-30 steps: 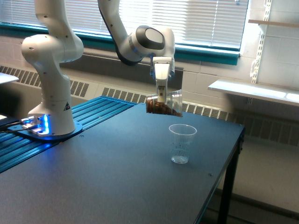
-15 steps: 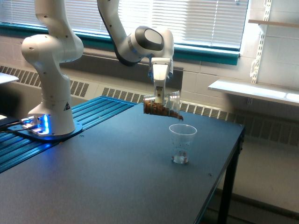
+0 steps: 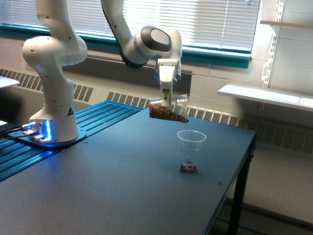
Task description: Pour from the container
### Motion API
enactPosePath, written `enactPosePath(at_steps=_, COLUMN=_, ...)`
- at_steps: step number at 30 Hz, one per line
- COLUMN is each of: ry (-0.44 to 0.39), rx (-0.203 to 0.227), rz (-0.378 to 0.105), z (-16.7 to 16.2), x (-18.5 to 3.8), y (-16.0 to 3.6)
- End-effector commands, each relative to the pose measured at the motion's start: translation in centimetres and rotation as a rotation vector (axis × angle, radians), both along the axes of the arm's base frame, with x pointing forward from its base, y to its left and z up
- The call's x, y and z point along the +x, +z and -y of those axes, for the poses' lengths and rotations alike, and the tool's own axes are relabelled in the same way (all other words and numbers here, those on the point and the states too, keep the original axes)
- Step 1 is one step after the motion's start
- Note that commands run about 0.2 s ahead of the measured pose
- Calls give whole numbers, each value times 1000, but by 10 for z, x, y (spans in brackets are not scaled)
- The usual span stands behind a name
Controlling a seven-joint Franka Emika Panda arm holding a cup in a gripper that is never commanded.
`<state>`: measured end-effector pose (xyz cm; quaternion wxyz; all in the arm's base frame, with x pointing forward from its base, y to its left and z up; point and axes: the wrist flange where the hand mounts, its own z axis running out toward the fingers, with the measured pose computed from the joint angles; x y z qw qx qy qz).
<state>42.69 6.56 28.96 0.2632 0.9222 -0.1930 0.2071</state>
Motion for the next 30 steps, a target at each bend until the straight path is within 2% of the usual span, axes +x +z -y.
enactPosePath(at_steps=1, ry=8, rx=-19, rz=6, z=-3, x=4, y=9)
enactPosePath(at_steps=12, ry=6, rx=-53, rz=-1, z=-7, x=6, y=15)
enactPosePath(at_steps=30, ry=19, rx=-89, rz=-30, z=-11, x=7, y=12)
